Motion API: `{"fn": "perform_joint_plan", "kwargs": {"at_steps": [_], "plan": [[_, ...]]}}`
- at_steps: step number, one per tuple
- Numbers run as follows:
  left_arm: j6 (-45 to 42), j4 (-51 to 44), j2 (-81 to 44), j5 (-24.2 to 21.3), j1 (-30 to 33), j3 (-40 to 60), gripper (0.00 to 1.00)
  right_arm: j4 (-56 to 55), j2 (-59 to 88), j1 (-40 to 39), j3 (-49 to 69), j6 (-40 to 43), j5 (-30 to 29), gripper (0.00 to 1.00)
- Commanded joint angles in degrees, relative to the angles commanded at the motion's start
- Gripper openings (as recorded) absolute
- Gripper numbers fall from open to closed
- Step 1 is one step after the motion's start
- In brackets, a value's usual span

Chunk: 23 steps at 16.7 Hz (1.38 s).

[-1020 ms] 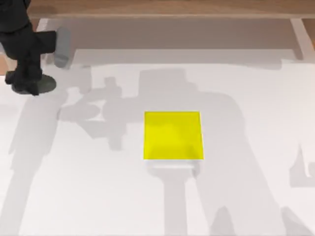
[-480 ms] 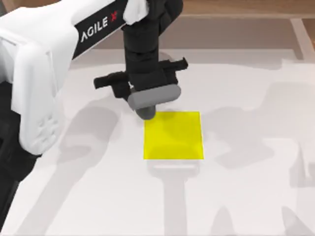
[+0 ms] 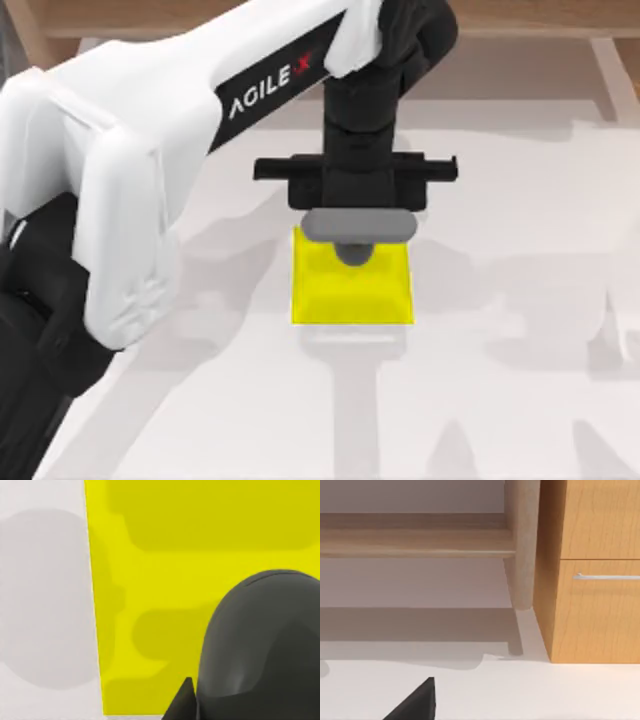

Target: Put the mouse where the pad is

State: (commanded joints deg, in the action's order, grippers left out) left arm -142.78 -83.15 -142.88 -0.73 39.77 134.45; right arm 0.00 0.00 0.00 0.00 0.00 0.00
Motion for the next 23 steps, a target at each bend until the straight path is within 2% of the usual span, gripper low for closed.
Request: {"fn": "perform_joint_plan", "kwargs": {"at_steps": [6, 15, 23], "plan": [[0.19, 0.75, -0.18, -0.49, -0.12, -1.33, 0.0, 0.0, 0.0, 0.0, 0.0, 0.0, 0.0, 1.0], [0.02, 4.37, -0.38, -4.46, 0.39, -7.88, 0.0, 0.0, 0.0, 0.0, 0.0, 0.0, 0.0, 1.0], [-0.09, 10.19, 0.01, 0.0, -0.09, -10.19, 0.0, 0.0, 0.0, 0.0, 0.0, 0.0, 0.0, 1.0]]}}
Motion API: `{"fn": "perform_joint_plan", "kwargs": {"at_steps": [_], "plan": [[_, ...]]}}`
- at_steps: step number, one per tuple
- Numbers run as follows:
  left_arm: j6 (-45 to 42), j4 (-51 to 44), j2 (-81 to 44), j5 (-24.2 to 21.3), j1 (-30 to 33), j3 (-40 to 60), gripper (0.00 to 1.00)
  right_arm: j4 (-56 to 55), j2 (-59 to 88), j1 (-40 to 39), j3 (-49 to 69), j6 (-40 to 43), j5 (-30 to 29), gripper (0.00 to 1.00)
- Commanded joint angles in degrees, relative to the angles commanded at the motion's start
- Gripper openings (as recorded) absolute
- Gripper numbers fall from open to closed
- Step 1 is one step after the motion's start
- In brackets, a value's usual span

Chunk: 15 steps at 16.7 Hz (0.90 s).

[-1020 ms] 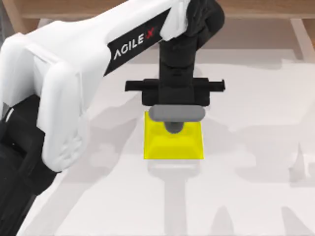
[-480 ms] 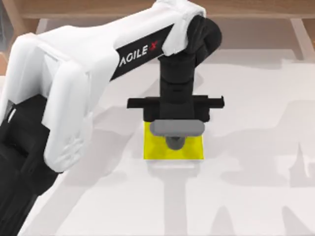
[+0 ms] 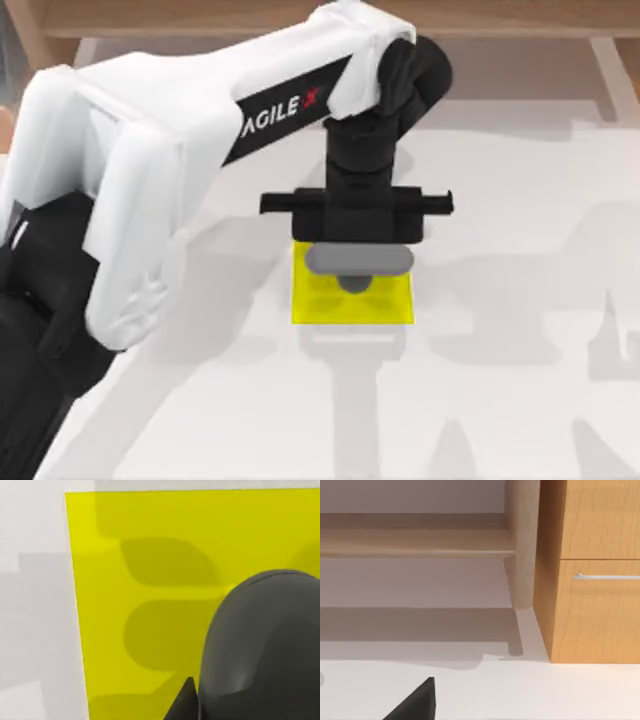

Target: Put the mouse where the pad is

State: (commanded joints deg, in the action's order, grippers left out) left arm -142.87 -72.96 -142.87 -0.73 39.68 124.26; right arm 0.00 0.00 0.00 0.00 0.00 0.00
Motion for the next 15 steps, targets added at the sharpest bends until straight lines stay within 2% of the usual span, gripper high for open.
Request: {"fn": "perform_joint_plan", "kwargs": {"at_steps": [4, 15], "plan": [[0.0, 0.0, -0.01, 0.0, 0.0, -0.01, 0.0, 0.0, 0.0, 0.0, 0.0, 0.0, 0.0, 1.0], [0.0, 0.0, -0.01, 0.0, 0.0, -0.01, 0.83, 0.0, 0.0, 0.0, 0.0, 0.0, 0.0, 1.0]]}}
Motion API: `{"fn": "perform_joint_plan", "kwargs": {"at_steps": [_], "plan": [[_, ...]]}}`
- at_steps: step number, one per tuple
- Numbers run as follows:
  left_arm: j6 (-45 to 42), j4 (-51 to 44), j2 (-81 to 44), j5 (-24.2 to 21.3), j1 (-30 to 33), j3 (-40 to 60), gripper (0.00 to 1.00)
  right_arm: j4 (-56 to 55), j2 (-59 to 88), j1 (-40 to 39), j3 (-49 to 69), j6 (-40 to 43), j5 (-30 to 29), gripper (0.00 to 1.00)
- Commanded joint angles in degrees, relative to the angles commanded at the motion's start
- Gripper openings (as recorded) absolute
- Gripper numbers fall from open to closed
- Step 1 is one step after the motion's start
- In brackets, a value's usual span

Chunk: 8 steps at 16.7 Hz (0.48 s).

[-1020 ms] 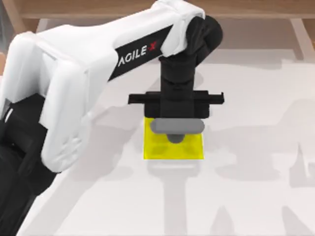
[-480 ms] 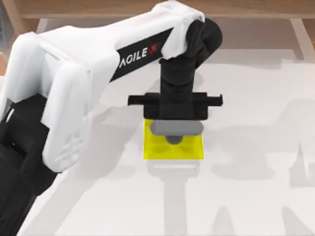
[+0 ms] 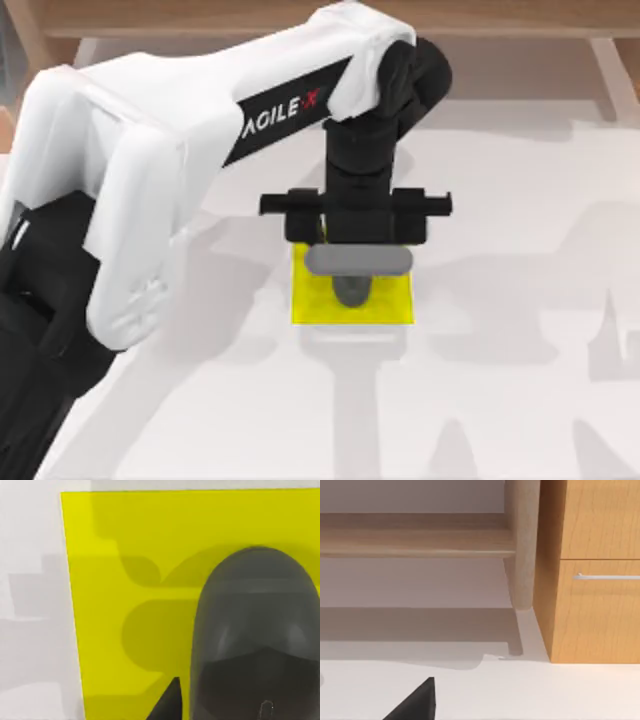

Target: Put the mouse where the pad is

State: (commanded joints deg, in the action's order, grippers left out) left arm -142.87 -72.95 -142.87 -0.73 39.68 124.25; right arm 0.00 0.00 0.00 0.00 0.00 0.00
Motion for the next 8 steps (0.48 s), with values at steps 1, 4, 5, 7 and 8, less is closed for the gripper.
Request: {"fn": "perform_joint_plan", "kwargs": {"at_steps": [1, 4, 5, 7, 8], "plan": [[0.0, 0.0, 0.0, 0.0, 0.0, 0.0, 0.9, 0.0, 0.0, 0.0, 0.0, 0.0, 0.0, 1.0], [0.0, 0.0, 0.0, 0.0, 0.0, 0.0, 1.0, 0.0, 0.0, 0.0, 0.0, 0.0, 0.0, 1.0], [0.0, 0.0, 0.0, 0.0, 0.0, 0.0, 1.0, 0.0, 0.0, 0.0, 0.0, 0.0, 0.0, 1.0], [0.0, 0.0, 0.0, 0.0, 0.0, 0.0, 1.0, 0.0, 0.0, 0.0, 0.0, 0.0, 0.0, 1.0], [0.0, 0.0, 0.0, 0.0, 0.0, 0.0, 1.0, 0.0, 0.0, 0.0, 0.0, 0.0, 0.0, 1.0]]}}
